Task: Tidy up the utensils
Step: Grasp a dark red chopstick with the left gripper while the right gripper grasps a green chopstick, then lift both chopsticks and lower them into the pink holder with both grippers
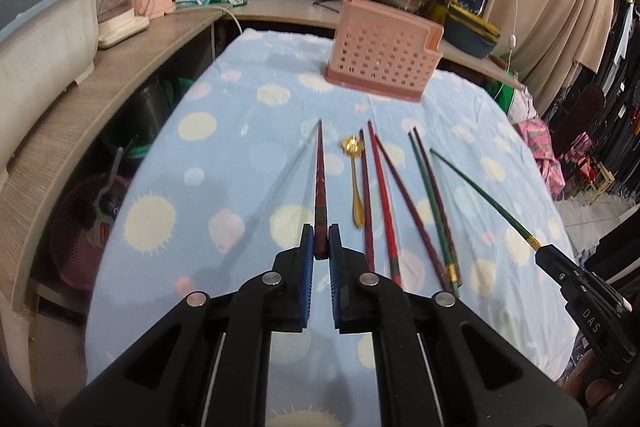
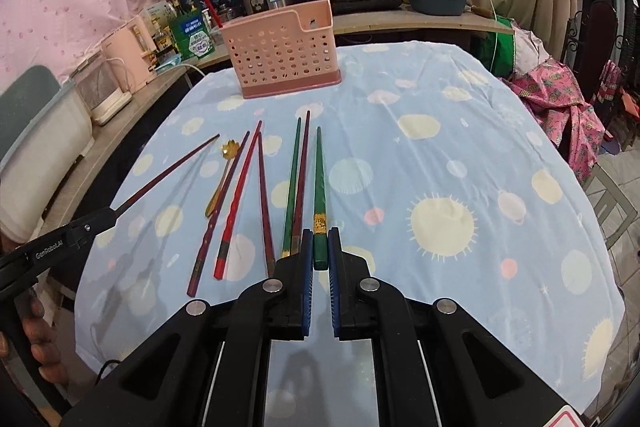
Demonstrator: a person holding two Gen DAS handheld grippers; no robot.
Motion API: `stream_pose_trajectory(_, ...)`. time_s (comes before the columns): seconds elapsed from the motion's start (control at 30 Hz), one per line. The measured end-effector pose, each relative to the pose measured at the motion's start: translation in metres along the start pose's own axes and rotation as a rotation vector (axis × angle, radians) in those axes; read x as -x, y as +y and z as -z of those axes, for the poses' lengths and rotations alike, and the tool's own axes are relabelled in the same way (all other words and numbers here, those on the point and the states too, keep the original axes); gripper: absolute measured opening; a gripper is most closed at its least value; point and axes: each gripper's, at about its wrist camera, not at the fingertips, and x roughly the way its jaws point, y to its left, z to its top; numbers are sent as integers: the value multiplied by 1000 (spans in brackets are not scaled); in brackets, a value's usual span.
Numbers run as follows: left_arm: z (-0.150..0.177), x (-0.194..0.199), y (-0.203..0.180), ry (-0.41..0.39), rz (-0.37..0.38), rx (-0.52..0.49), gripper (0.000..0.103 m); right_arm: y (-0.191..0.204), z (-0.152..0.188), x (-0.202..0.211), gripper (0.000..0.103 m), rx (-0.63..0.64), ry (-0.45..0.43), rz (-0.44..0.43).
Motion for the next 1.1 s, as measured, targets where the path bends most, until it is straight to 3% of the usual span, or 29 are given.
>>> stream_pose_trajectory(0.43, -80, 23, 2, -148, 19, 15, 7, -5, -86, 28, 7, -53, -175, -31)
stream_pose_trajectory(1.1, -195, 30, -31, -326, 51, -36, 7, -4, -195, 14, 7, -79, -323, -51)
